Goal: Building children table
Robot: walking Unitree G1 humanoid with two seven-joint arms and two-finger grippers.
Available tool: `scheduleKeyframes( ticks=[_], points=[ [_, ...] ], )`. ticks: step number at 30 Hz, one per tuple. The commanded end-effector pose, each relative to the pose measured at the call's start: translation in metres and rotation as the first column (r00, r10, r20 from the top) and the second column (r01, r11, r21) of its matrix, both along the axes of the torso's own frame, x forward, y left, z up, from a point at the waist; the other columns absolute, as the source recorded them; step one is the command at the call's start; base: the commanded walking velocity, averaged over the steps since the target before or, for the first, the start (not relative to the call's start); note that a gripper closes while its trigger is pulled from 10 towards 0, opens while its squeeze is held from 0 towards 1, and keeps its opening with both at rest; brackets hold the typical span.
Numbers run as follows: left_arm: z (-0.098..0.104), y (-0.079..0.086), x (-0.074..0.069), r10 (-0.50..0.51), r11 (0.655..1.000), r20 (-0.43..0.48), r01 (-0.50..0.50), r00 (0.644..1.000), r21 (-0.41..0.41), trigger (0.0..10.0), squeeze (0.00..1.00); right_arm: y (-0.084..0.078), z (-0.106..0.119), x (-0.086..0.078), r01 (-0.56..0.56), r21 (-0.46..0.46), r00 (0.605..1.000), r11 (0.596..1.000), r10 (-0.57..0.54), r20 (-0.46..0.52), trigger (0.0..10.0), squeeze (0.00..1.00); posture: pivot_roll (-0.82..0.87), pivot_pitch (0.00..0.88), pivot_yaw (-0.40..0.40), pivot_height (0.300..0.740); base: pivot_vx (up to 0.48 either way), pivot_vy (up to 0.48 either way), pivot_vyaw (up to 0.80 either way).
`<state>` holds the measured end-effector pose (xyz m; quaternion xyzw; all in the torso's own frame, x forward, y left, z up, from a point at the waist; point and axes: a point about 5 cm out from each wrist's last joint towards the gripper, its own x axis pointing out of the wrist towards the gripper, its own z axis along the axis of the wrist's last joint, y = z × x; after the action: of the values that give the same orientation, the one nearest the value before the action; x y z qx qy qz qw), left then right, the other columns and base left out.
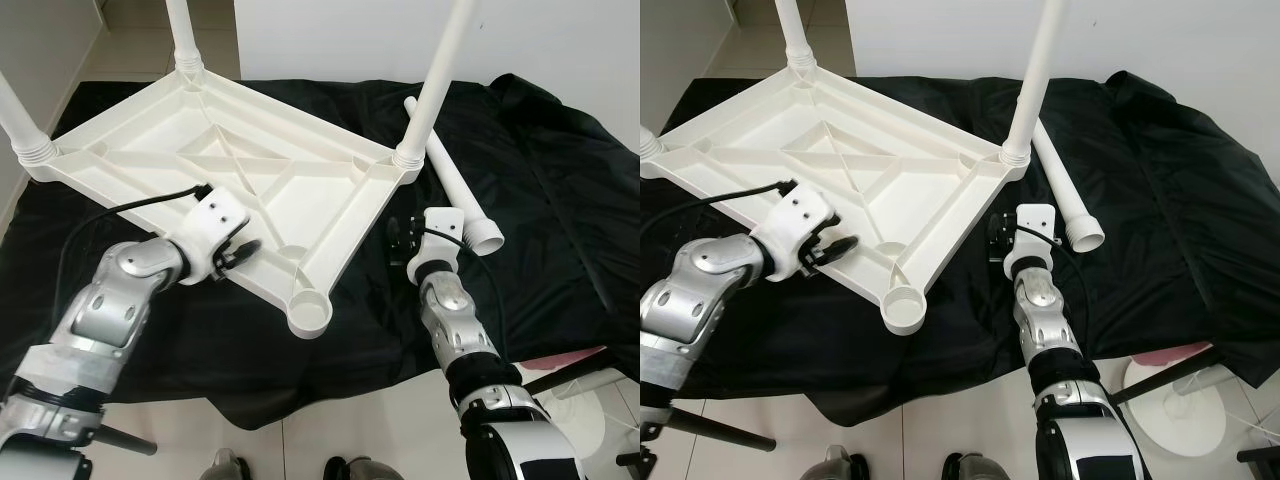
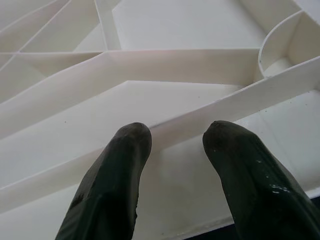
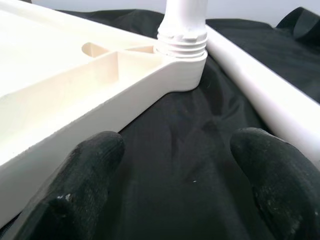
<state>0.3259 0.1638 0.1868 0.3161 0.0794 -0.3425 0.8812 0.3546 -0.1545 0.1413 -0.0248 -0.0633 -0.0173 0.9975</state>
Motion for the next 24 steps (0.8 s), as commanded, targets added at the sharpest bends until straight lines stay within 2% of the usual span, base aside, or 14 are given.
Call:
scheduleKeyframes(
  ticks=[1,10,14,18,19,24],
  points=[
    [-0.013,-0.003,-0.004,-0.041,0.998,-0.047,0.043,0.998,0.038,10.0,0.00,-0.007,-0.005,-0.005,0.010,-0.017,1.000,1.000,-0.010,-0.022,10.0,0.00,0.01,0.104,-0.068,0.740,0.000,0.000,0.00],
    [-0.008,0.001,0.004,-0.072,0.996,-0.025,0.073,0.997,0.049,10.0,0.00,-0.012,-0.007,-0.008,0.016,-0.034,0.999,0.999,-0.017,-0.034,10.0,0.00,0.01,0.118,-0.064,0.740,0.000,0.000,0.00],
    [0.007,0.009,0.016,-0.164,0.982,0.003,0.163,0.987,0.093,10.0,0.00,-0.016,-0.008,-0.011,0.015,-0.047,0.999,0.999,-0.017,-0.050,10.0,0.00,0.02,0.140,-0.065,0.740,0.000,0.000,0.00],
    [0.013,0.012,0.022,-0.182,0.978,0.009,0.180,0.983,0.106,10.0,0.00,-0.017,-0.008,-0.012,0.013,-0.057,0.998,0.998,-0.016,-0.056,10.0,0.00,0.02,0.147,-0.060,0.740,0.000,0.000,0.00],
    [0.022,0.012,0.030,-0.199,0.975,0.011,0.197,0.980,0.102,10.0,0.00,-0.021,-0.006,-0.014,0.010,-0.070,0.998,0.998,-0.014,-0.059,10.0,0.00,0.00,0.149,-0.042,0.740,0.000,0.000,0.00],
    [0.022,0.008,0.036,-0.220,0.971,-0.005,0.219,0.976,0.100,10.0,0.00,-0.026,-0.003,-0.016,0.018,-0.080,0.998,0.997,-0.022,-0.051,10.0,0.00,-0.02,0.150,-0.024,0.740,0.000,0.000,0.00]
  ],
)
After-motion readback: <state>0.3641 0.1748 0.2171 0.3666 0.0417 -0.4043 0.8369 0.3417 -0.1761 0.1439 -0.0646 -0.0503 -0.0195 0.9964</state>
